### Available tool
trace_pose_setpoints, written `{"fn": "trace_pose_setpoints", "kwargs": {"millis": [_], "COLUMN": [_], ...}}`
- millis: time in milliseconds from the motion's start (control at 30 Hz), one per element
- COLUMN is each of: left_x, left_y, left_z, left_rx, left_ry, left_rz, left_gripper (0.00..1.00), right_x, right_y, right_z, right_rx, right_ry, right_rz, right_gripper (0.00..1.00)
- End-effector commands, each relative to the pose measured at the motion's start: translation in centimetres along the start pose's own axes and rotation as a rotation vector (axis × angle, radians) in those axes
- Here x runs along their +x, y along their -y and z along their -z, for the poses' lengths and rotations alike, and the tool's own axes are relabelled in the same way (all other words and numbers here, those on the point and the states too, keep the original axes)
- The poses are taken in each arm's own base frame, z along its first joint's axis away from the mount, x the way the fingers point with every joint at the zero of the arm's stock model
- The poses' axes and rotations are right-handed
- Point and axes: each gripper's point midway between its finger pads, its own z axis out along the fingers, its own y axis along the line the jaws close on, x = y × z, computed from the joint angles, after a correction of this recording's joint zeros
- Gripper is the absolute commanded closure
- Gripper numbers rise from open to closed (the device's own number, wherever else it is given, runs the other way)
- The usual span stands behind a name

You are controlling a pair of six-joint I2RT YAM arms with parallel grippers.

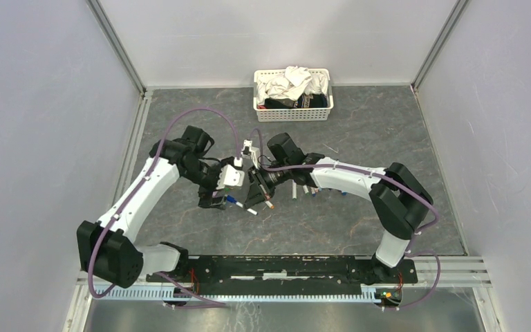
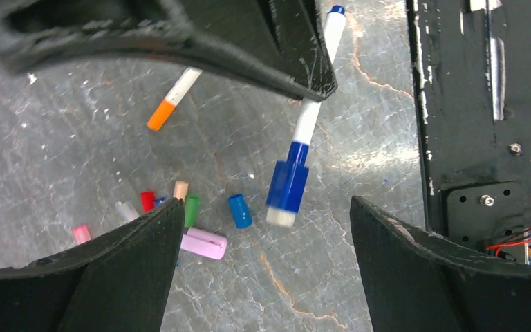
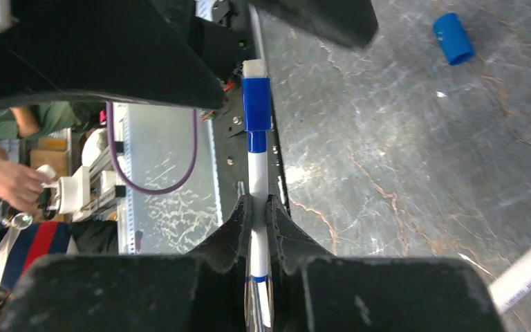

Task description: Open the pen caps

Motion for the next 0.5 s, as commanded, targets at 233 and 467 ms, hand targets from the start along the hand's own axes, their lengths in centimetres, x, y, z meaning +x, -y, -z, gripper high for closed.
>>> {"fn": "trace_pose_setpoints", "kwargs": {"millis": [233,467], "left_x": [-1.4,-1.1], "left_y": [1.8,2.1], "left_z": [-1.3,-1.7], "left_rx": [0.051,0.081], "left_ry": [0.008,-0.009], "left_rz": [-0.063,-0.063], "left_gripper": [0.37,0.80], "right_x": [-1.5,-1.8], "right_y": [-2.7,-2.4], "right_z": [-0.2,-0.5], "right_rx": [-0.169,-0.157], "right_ry": [-0.028,-0.013], "right_rz": [0.040,0.026], "right_gripper": [1.00,0.86]}}
